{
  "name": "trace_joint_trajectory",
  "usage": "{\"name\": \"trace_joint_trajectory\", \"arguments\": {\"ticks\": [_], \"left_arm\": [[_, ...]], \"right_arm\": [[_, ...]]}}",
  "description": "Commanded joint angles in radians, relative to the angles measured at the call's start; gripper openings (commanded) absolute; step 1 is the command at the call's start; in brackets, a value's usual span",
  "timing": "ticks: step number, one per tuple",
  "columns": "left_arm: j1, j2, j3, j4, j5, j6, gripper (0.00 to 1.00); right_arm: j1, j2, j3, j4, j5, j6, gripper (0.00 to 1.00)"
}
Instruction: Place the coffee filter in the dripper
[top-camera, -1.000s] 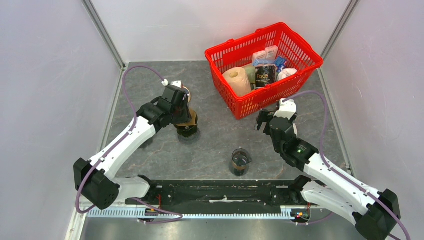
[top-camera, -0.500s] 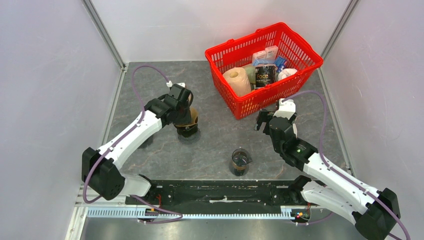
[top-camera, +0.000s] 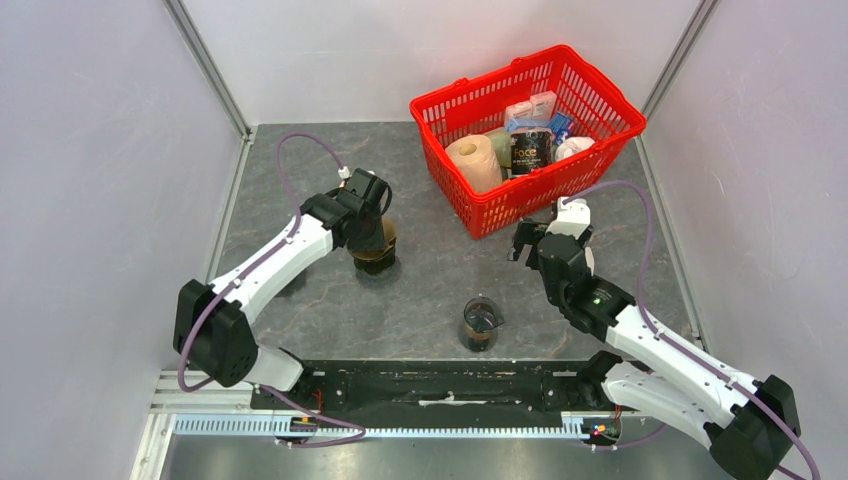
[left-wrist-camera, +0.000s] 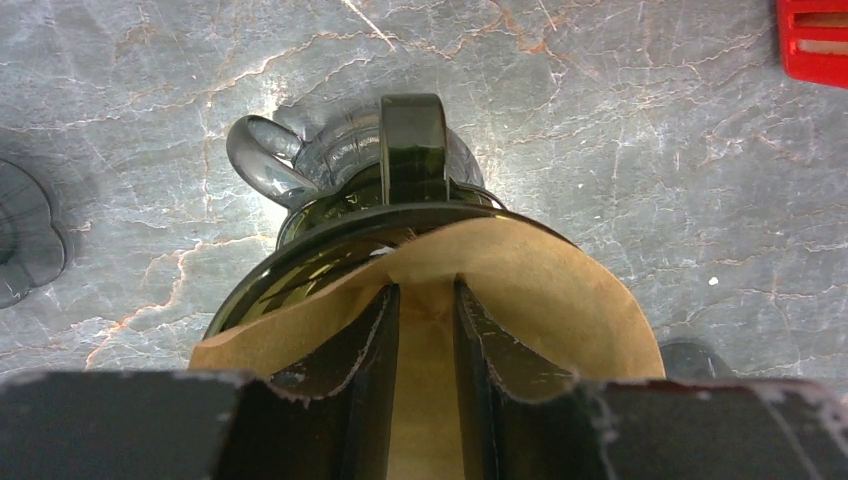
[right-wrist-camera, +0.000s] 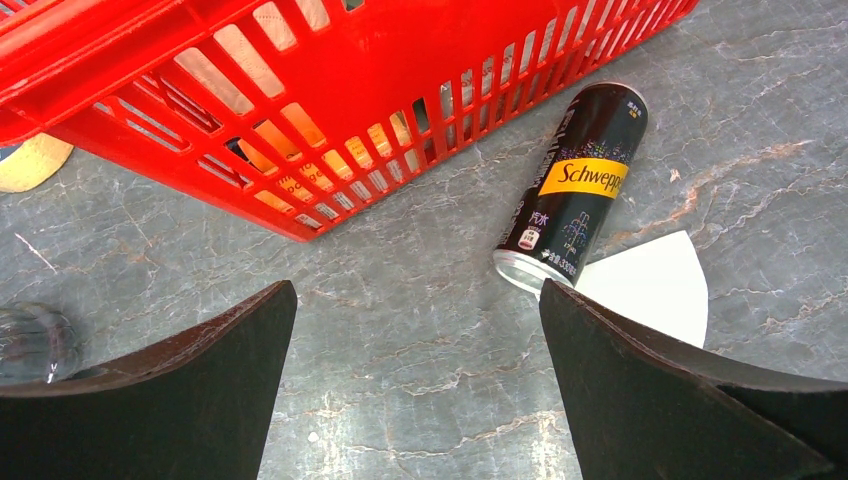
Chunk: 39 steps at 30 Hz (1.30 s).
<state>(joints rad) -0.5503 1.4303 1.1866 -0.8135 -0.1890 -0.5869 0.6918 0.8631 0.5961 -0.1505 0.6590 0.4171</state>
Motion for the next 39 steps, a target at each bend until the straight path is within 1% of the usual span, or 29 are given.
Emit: {"name": "trace_joint_trajectory", "arguments": {"ticks": [1, 16, 24, 30, 39], "left_arm": [[0.013, 0.023, 0.037, 0.020, 0.010, -0.019, 0.33], [0.036, 0.068, 0.039, 0.016, 0.076, -0.009, 0.31], [0.035, 0.100, 0.045, -0.061, 0.071, 0.005, 0.31], [0.034, 0.130, 0.043, -0.066, 0.056, 0.003, 0.30], [0.028, 0.166, 0.062, -0.117, 0.048, -0.007, 0.29]], "right_arm": [[0.001, 0.000, 0.005, 0.031, 0.013, -0.007, 0.99], [0.001, 0.011, 0.007, 0.030, 0.018, -0.012, 0.99], [0.002, 0.018, 0.009, 0.032, 0.021, -0.013, 0.99], [0.002, 0.020, 0.008, 0.031, 0.024, -0.014, 0.99], [0.002, 0.024, 0.008, 0.034, 0.023, -0.014, 0.99]]}}
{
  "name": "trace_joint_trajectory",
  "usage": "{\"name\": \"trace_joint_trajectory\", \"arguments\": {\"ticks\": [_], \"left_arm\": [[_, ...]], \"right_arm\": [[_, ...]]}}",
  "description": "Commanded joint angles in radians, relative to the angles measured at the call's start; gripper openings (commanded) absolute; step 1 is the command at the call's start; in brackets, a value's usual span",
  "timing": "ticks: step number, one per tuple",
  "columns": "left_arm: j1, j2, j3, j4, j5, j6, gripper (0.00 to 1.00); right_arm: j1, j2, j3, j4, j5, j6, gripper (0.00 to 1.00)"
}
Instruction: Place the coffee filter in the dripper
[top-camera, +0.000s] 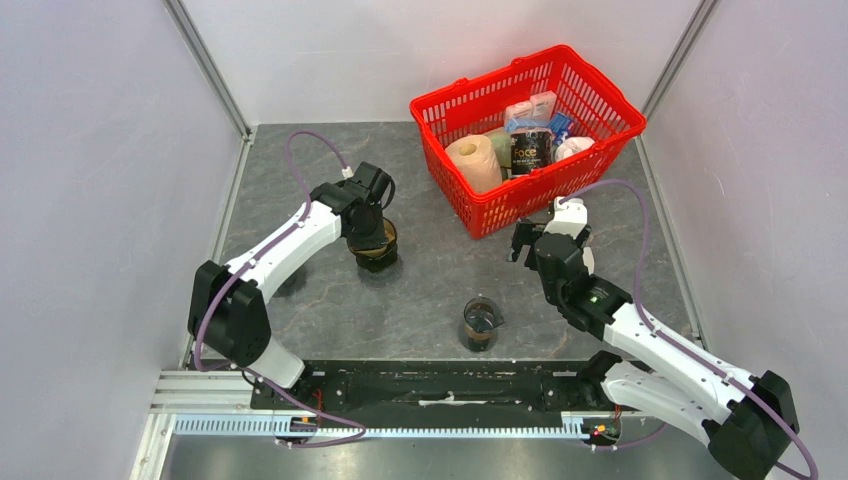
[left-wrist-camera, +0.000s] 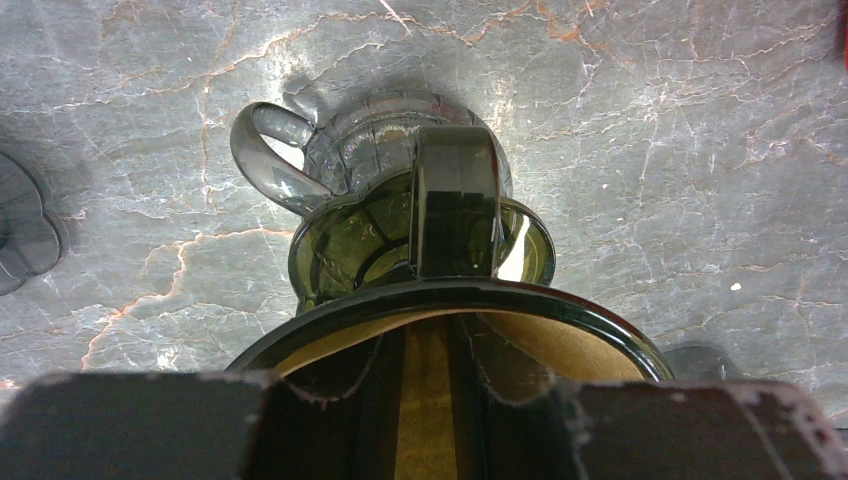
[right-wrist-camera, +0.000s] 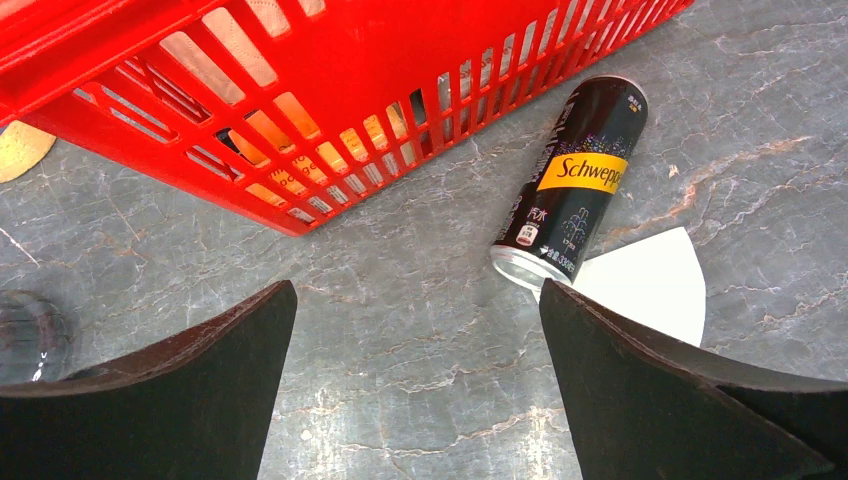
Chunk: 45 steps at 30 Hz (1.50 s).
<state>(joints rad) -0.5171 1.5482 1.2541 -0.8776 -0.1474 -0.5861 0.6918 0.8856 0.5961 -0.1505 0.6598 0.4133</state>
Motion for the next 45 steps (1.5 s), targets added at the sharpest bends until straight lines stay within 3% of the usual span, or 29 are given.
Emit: {"name": "trace_joint_trajectory", "arguments": {"ticks": [1, 33, 45], "left_arm": [[-0.006, 0.051, -0.005, -0.054, 0.007, -0.005, 0.29], [-0.044, -0.036, 0.097, -0.054, 0.002, 0.009, 0.35], [-0.046, -0.034, 0.090, -0.055, -0.007, 0.009, 0.46]], "right_arm": [[0.001, 0.002, 0.009, 0.033, 0.022, -0.011, 0.99], [0.000, 0.010, 0.012, 0.034, 0.023, -0.013, 0.99], [0.002, 0.003, 0.011, 0.033, 0.026, -0.013, 0.99]]}}
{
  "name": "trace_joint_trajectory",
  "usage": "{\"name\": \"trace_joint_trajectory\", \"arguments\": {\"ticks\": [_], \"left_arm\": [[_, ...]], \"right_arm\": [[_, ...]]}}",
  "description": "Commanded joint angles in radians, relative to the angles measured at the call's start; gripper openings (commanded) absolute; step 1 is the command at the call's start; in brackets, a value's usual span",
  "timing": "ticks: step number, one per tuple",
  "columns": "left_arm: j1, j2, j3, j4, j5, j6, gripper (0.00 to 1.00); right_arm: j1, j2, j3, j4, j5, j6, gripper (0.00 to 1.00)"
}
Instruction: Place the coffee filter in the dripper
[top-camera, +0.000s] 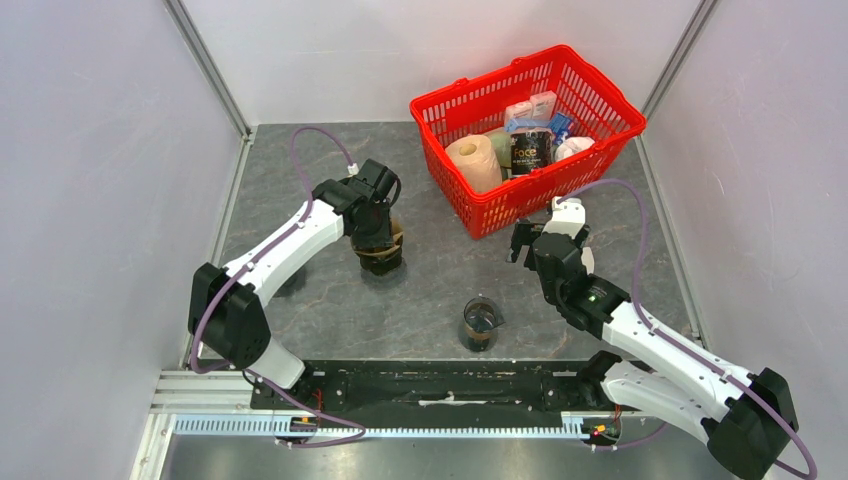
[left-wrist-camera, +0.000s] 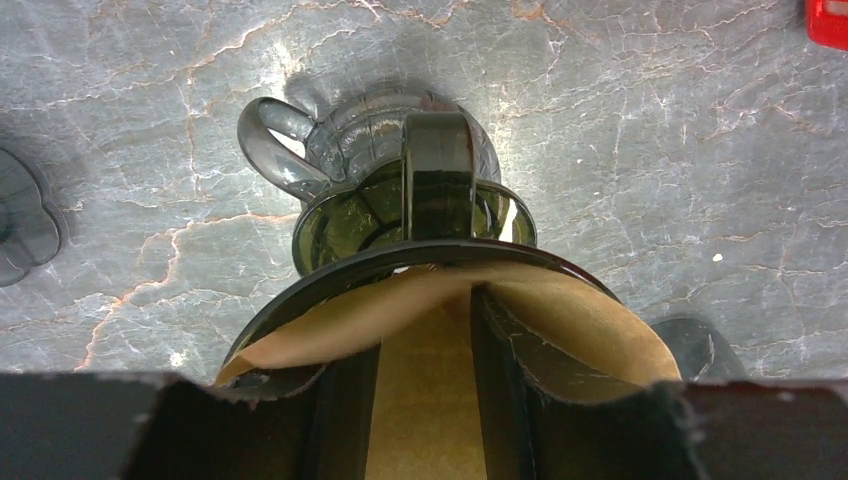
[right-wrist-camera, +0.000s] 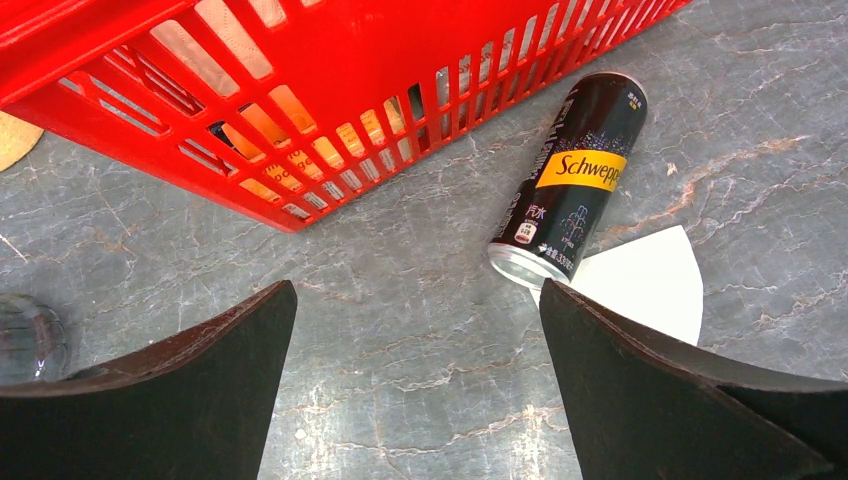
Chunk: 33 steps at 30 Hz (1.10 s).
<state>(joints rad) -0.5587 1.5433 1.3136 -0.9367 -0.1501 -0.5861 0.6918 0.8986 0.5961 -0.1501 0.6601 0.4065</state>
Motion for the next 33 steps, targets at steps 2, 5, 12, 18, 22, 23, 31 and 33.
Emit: {"name": "trace_joint_trajectory", "arguments": {"ticks": [2, 5, 12, 18, 22, 23, 31, 33], "left_arm": [[-0.004, -0.029, 0.029, 0.005, -0.002, 0.008, 0.48], [-0.005, -0.031, 0.025, 0.005, 0.001, 0.011, 0.51], [-0.004, -0.024, 0.024, 0.005, 0.013, 0.018, 0.59], [-0.005, -0.013, 0.027, -0.001, 0.027, 0.026, 0.60], [-0.006, -0.003, 0.029, -0.009, 0.029, 0.029, 0.60], [-0.006, -0.002, 0.029, -0.009, 0.032, 0.029, 0.60], [-0.009, 0.002, 0.042, -0.008, 0.043, 0.034, 0.50], [-0.010, 0.003, 0.042, -0.009, 0.045, 0.036, 0.46]], "right_arm": [[0.002, -0.010, 0.011, 0.032, 0.024, -0.007, 0.99], [0.002, -0.011, 0.011, 0.032, 0.022, -0.008, 0.99], [0.001, -0.015, 0.010, 0.032, 0.023, -0.008, 0.99], [0.002, -0.016, 0.010, 0.032, 0.024, -0.012, 0.99], [0.002, -0.014, 0.010, 0.031, 0.025, -0.011, 0.99], [0.001, -0.015, 0.010, 0.032, 0.026, -0.012, 0.99], [0.001, -0.013, 0.011, 0.032, 0.026, -0.013, 0.99], [0.001, -0.013, 0.010, 0.031, 0.026, -0.013, 0.99]]}}
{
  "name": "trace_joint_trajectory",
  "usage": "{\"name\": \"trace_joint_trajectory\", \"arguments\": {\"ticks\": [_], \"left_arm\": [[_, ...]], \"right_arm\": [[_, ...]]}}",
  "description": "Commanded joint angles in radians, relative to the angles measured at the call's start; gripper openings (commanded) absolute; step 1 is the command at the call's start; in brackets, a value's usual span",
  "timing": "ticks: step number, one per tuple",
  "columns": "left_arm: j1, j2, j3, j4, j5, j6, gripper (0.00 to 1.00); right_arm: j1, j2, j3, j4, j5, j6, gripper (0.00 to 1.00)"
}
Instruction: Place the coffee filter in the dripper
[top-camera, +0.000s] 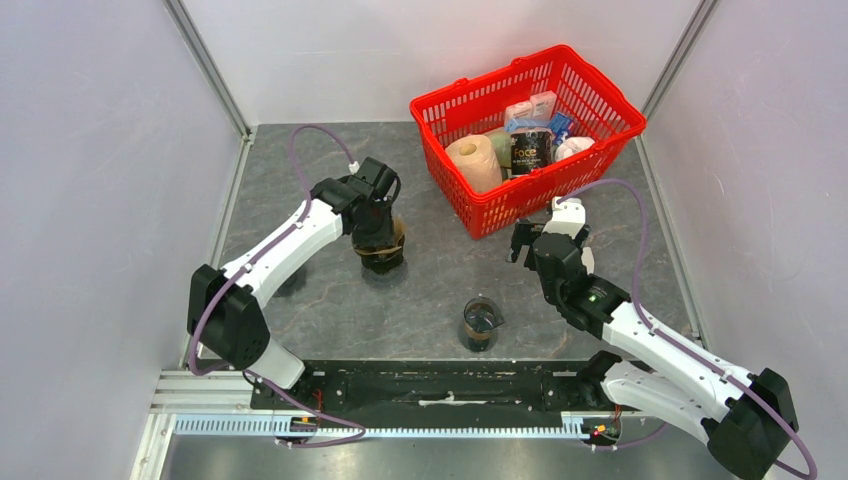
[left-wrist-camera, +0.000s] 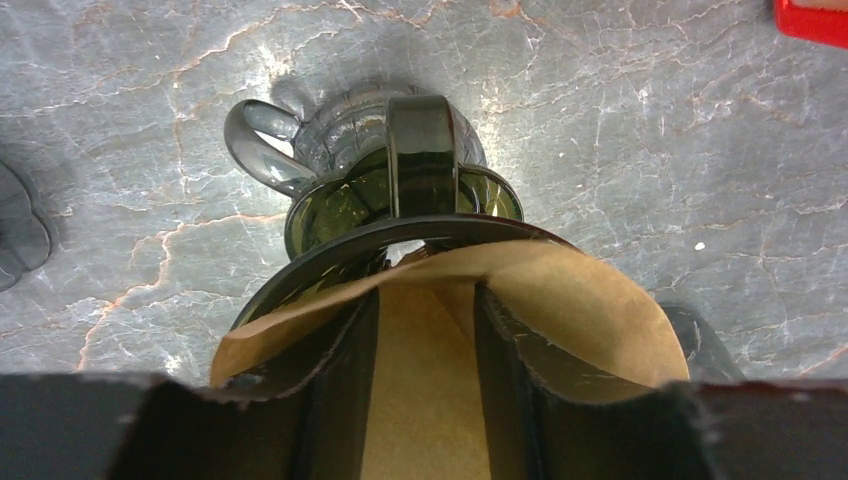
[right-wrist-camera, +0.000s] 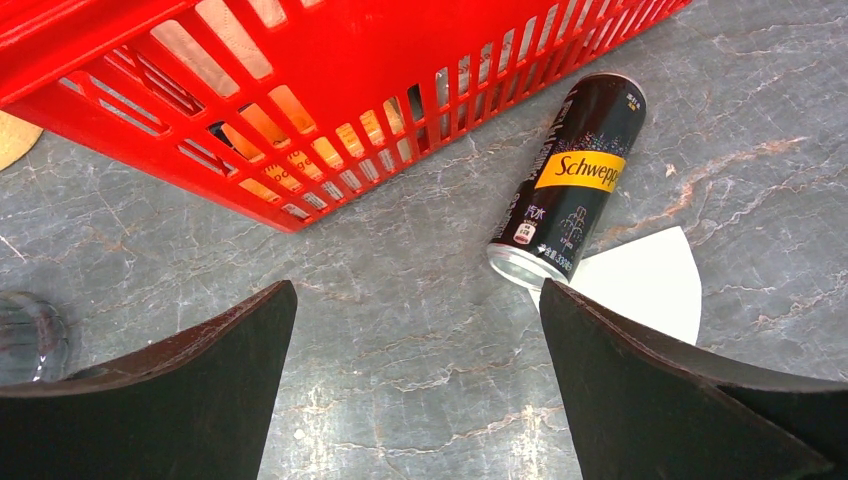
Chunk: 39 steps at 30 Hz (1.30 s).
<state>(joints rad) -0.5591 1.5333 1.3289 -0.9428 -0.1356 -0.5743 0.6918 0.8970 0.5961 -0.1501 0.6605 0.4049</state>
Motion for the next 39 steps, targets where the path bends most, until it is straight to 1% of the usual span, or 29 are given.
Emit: {"name": "trace_joint_trajectory", "arguments": {"ticks": [1, 5, 15, 22, 31, 39], "left_arm": [[-0.011, 0.013, 0.030, -0.005, 0.030, 0.025, 0.44], [-0.013, 0.016, 0.032, -0.007, 0.028, 0.025, 0.39], [-0.017, 0.006, 0.054, -0.024, 0.008, 0.026, 0.37], [-0.019, -0.001, 0.062, -0.028, 0.006, 0.025, 0.30], [-0.025, -0.015, 0.075, -0.039, -0.003, 0.024, 0.28], [-0.034, -0.040, 0.088, -0.047, -0.007, 0.025, 0.30]], "right_arm": [[0.002, -0.010, 0.010, 0.032, 0.026, -0.010, 0.99], [0.001, -0.008, 0.011, 0.032, 0.025, -0.012, 0.99], [0.001, -0.005, 0.011, 0.032, 0.022, -0.012, 0.99], [0.001, -0.002, 0.013, 0.032, 0.023, -0.011, 0.99], [0.002, 0.006, 0.014, 0.032, 0.022, -0.012, 0.99], [0.002, -0.001, 0.014, 0.030, 0.023, -0.014, 0.99]]}}
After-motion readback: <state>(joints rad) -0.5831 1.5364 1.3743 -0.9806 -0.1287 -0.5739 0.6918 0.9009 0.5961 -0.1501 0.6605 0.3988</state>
